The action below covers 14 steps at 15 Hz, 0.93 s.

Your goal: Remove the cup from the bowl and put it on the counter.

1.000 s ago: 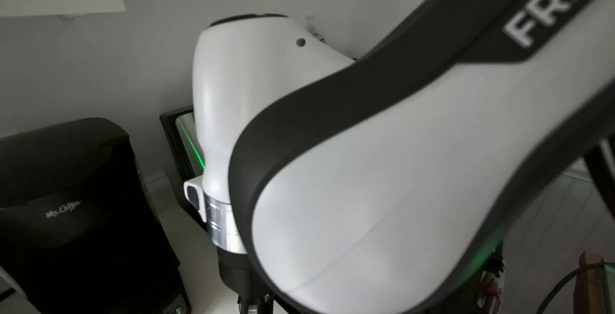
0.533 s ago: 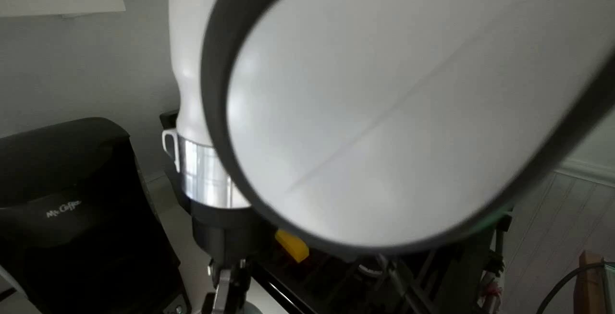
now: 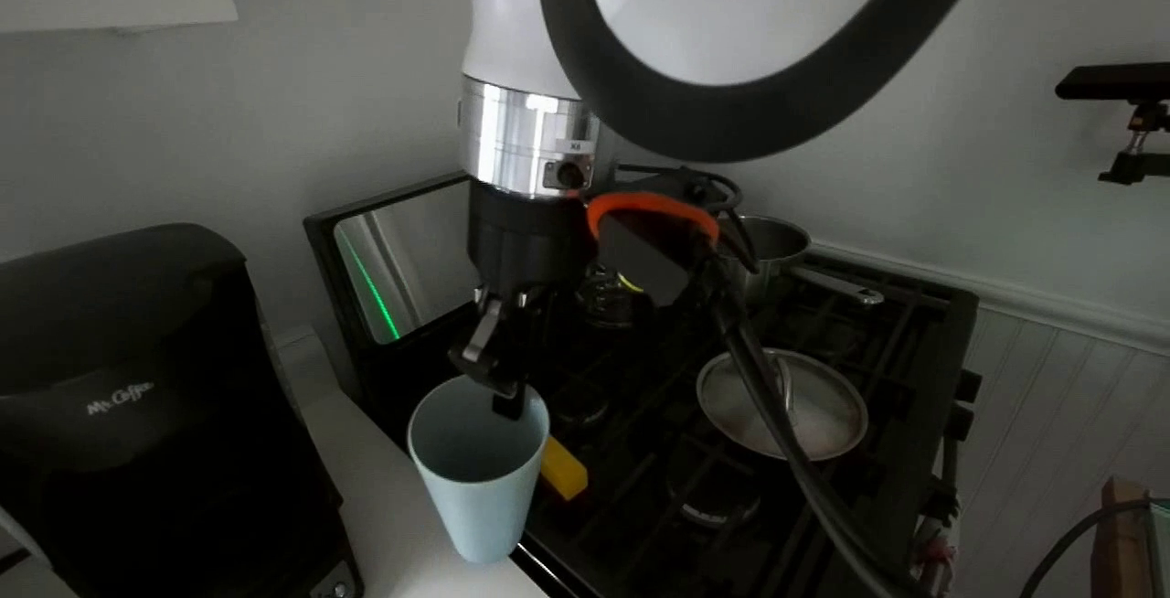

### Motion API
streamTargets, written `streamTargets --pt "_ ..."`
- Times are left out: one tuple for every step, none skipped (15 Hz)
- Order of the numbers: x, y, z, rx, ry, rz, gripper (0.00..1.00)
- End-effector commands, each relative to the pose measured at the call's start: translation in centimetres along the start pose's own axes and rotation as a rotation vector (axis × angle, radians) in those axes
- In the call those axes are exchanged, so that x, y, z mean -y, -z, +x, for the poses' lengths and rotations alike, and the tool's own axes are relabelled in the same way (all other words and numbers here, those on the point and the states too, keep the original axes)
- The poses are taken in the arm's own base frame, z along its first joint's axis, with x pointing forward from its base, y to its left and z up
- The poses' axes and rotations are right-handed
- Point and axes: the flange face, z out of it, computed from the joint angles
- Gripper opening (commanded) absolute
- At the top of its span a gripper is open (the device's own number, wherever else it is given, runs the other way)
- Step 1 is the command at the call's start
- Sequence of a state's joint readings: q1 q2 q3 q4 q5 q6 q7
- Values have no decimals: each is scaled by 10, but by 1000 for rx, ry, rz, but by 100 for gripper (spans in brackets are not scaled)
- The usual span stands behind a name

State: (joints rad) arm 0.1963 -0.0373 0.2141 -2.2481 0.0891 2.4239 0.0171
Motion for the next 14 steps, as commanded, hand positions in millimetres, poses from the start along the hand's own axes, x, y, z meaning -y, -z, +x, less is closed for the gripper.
streamTargets --pt "-31 -33 -4 26 -92 26 1" --pt "-38 -43 -3 26 -105 44 1" --pt "-40 -52 -1 29 -113 52 1" --pt "-41 -61 0 31 -120 63 1" --pt "-40 -69 1 34 -121 67 1" --pt "-39 -76 3 34 -120 65 1" --pt "-38 -82 6 30 -119 65 1" --pt "-37 -86 9 26 -119 66 1" --pt "-35 -89 14 23 -114 68 1" --pt "-35 -93 18 26 -113 67 1" --pt "-34 -100 21 36 -114 68 1" --pt "-34 -105 24 48 -115 72 1" --pt "-34 -110 26 58 -116 77 1" --pt "-32 -116 28 76 -117 90 8"
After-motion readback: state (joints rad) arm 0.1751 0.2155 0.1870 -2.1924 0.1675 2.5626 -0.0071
